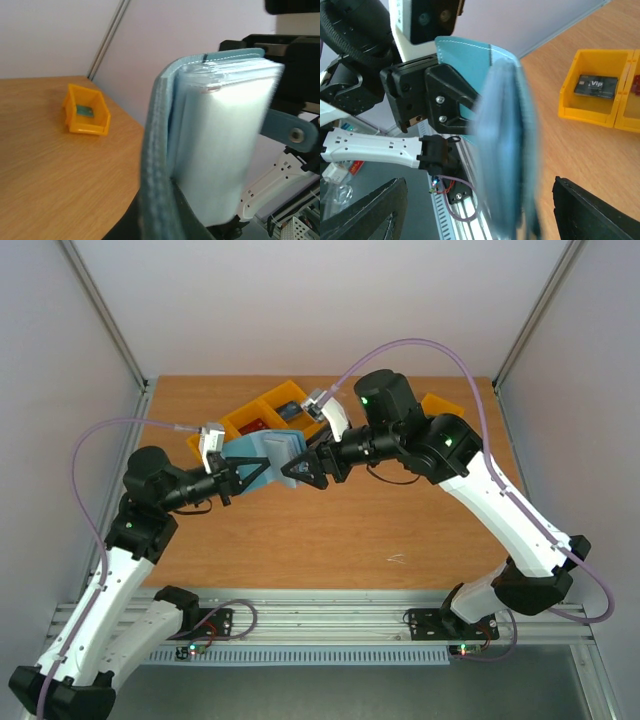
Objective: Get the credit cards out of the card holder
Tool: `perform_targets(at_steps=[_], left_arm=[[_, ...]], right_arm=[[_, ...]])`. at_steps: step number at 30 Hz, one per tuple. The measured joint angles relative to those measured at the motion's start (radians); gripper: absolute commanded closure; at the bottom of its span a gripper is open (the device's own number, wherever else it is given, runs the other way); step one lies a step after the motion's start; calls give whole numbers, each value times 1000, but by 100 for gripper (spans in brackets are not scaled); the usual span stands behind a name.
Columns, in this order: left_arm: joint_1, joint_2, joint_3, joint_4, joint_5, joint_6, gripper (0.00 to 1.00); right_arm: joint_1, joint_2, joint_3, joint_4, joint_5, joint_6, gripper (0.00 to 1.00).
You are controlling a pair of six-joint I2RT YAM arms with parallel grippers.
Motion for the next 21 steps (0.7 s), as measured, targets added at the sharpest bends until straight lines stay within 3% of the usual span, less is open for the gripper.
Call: perform_targets(at_steps=[3,10,21], left_arm=[[-5,2,0,-46,-20,16,100],[-6,2,0,-68,-31,27,100],[-11,2,0,-60,-14,25,100]], right_arm=[[11,0,-11,-3,1,0,24],[18,0,-50,-11,2,-16,54],[18,-24,-71,-28,1,-58,73]])
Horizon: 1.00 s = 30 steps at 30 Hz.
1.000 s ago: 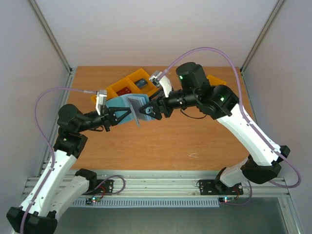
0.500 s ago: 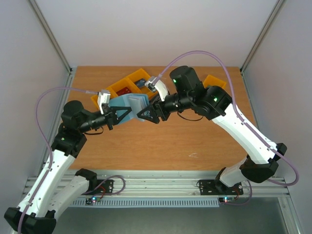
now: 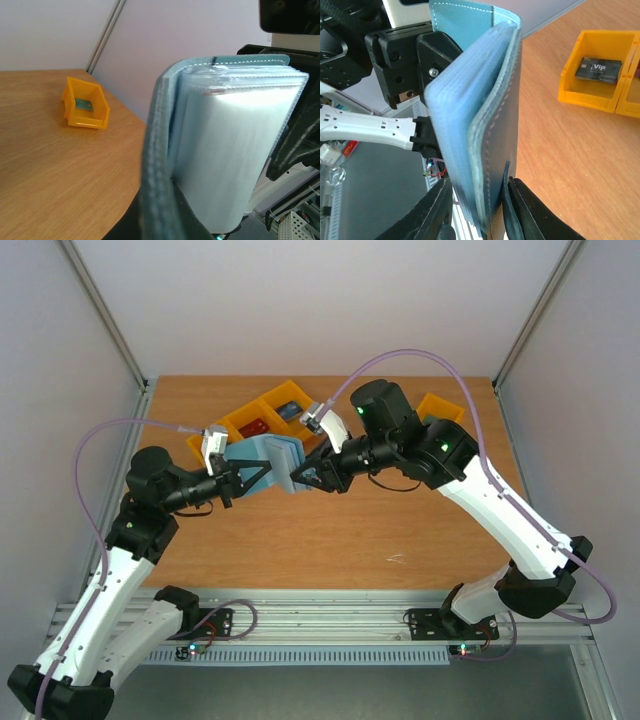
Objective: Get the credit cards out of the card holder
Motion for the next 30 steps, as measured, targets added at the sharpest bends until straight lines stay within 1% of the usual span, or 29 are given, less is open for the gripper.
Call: perform_targets(at_steps=[2,4,12,13,15,16,17,18,19,21,22,23,24,28,30], left_arm=[[0,0,0,3,0,-3,100],[0,0,0,3,0,-6,100],[-1,0,-1,20,2,-19,100],[-2,0,-1,24,3,-19,100],[-3,0,-3,27,3,-19,100],[-3,0,-7,25,-1,-19,90],[-1,1,-13,25,-2,-20,80],[0,4,-18,27,-1,-24,53],[0,4,-23,39,5,-27,39],[-3,4,-25,67,26,-30,15],[-5,3,-25,83,35,-30,6],[-6,3,-25,98,43,-31,1],[-6,3,-25,109,47,-33,1],[-6,3,-27,138,43,-49,1],[-6,6,-27,146,26,-57,3]], right_arm=[[0,0,-5,3,9,3,79],[0,0,-14,14,26,13,81],[4,19,-21,60,88,58,78],[6,28,-21,67,96,63,81],[9,46,-19,72,106,68,92],[10,53,-18,72,109,72,98],[11,57,-16,72,109,76,99],[12,60,-15,69,114,82,99],[15,60,-15,65,125,90,99],[15,64,-15,69,144,95,99],[15,65,-15,69,152,99,99],[15,68,-15,68,163,106,99],[15,69,-15,69,169,110,99],[34,82,-11,66,190,114,99],[57,98,6,61,196,112,99]])
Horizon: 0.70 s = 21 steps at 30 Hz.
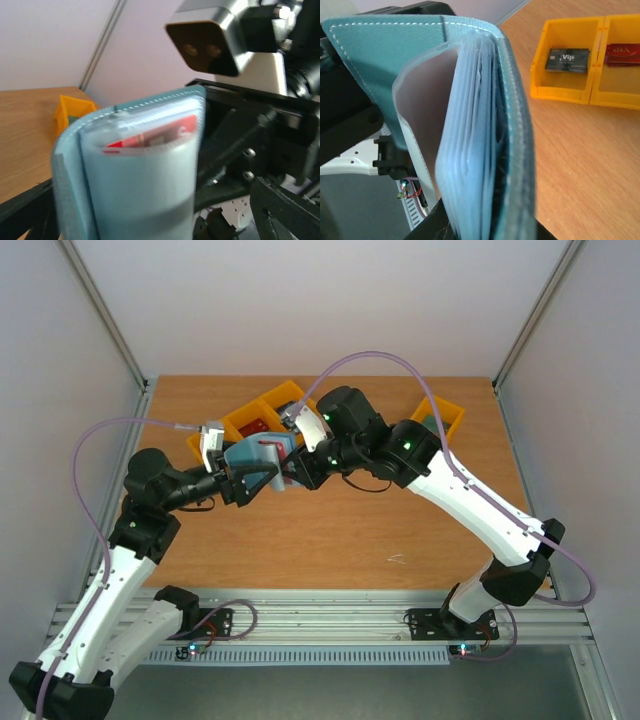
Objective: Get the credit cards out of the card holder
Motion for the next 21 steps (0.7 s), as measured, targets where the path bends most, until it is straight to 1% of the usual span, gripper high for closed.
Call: perform_targets(at_steps=[3,4,5,6,7,12,15,16,18,19,20,21], left_arm=[[0,1,1,-13,-49,-2,10],[0,2,1,-23,-64,2,16],[0,2,1,-35,-81,8,24],[0,3,2,-50,-97,19,37],[0,5,2,-66,-109,31,46],[0,-1,4,-113,-131,70,81],[1,-8,6,-125,-134,68,97],[3,-10,6,-126,-132,71,99],[9,-17,6,-117,-113,73,100],[9,-21,6,-106,-98,72,100],[10,-23,6,-97,-80,67,100],[11,-26,6,-74,-50,61,100]], right_arm=[[25,16,25,-8,26,-5,99],[28,21,35,-17,38,-8,99],[30,24,47,-28,49,-13,99],[32,26,56,-37,58,-19,99],[34,26,63,-47,64,-24,99],[32,26,71,-68,63,-53,99],[18,23,72,-72,30,-72,98],[13,20,72,-72,18,-76,97],[-2,10,71,-76,-19,-84,93],[-13,3,68,-75,-40,-87,89],[-26,-10,55,-70,-70,-90,82],[-34,-23,43,-65,-95,-92,80]])
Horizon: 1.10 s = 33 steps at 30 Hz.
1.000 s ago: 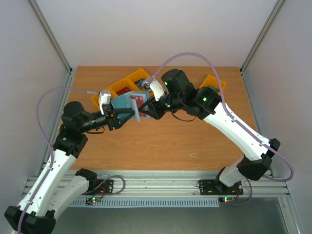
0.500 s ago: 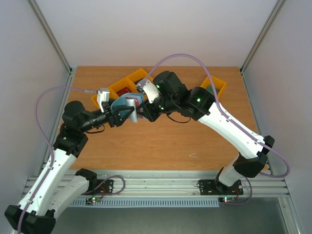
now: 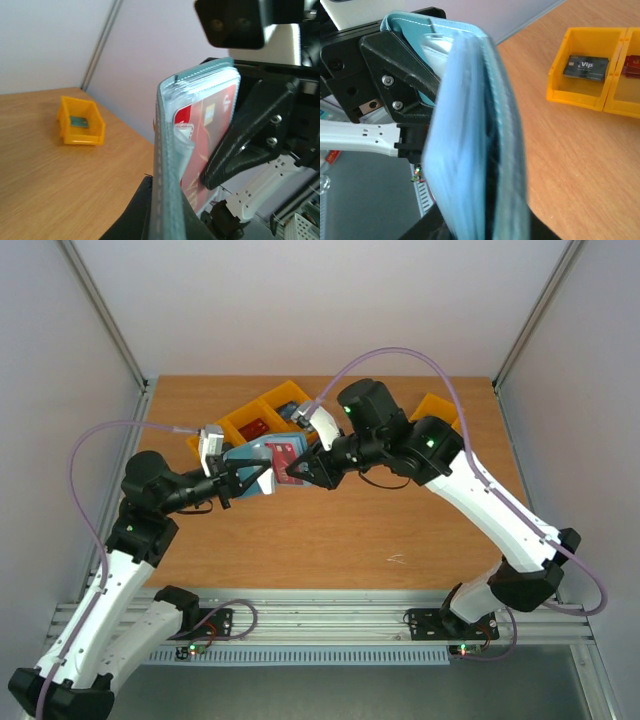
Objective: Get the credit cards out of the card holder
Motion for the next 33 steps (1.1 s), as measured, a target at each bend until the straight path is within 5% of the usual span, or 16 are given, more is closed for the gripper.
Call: perform_targets(at_steps=[5,10,14,18,24,25,28,30,33], left_arm=[[17,3,-21,90,89,-51,100],[20,6,-22,142,138,-80,100],[24,6,-22,142,145,-87,100],[24,6,-22,140,143,-86,100],[24,6,-22,129,138,-86,100],[24,6,-22,122,134,-86,98],[22,3,-22,87,94,-80,66],[17,-3,-20,20,-10,-47,60],[24,0,-16,-151,-343,3,58]], right_arm=[[-33,-76,-46,15,-63,3,78],[-37,-108,-66,45,-87,13,91],[-38,-108,-69,51,-95,27,75],[-38,-93,-68,65,-118,47,69],[-38,-50,-68,101,-126,73,98],[-38,-48,-68,103,-127,77,99],[-38,-48,-68,97,-93,77,99],[-45,-48,-67,75,-43,84,99],[-69,-38,-37,-21,153,104,99]])
